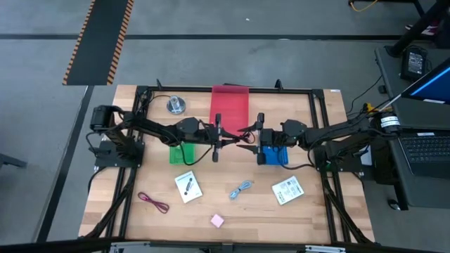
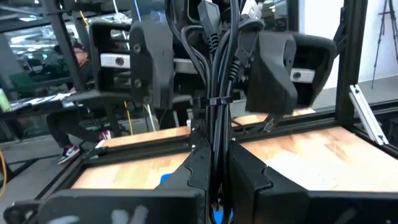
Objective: Pick and place items into bin
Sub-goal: Put the black charger cable into the blue basket
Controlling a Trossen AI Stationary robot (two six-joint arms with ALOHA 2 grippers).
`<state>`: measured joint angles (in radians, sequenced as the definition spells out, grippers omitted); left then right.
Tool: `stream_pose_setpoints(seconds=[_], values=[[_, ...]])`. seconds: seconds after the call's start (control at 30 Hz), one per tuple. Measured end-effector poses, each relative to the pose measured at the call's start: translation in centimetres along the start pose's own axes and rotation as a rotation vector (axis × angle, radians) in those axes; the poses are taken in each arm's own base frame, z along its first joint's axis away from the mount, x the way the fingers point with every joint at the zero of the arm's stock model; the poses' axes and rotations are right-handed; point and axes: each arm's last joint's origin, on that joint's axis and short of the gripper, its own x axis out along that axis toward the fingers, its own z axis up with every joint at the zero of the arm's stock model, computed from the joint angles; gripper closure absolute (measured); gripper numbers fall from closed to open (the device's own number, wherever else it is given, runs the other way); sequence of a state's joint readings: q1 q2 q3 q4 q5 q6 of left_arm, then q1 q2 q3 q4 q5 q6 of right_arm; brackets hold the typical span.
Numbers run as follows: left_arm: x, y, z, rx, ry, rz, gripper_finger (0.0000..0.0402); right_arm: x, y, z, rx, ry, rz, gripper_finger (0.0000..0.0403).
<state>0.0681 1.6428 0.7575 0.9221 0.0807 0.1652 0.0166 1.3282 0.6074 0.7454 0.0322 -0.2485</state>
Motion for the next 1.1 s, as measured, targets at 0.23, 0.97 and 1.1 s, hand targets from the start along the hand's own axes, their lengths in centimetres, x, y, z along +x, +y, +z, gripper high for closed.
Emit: stream_pose_setpoints(seconds=[0.23, 0.97, 1.1], values=[[0.01, -0.01, -0.07, 0.005, 0.007, -0.002, 0.0378, -0.01, 0.0, -0.04, -0.023, 0.005, 0.001, 0.0187], [-0.07, -0.09, -0.29, -0.001, 0.041, -0.005, 0.0347, -0.03, -0.11, -0.17, -0.072, 0.032, -0.044, 0.0381], [-0.16, -0.11, -0.3, -0.002, 0.059, -0.009, 0.0336, -0.04, -0.08, -0.31, -0.075, 0.046, -0.041, 0.0381]])
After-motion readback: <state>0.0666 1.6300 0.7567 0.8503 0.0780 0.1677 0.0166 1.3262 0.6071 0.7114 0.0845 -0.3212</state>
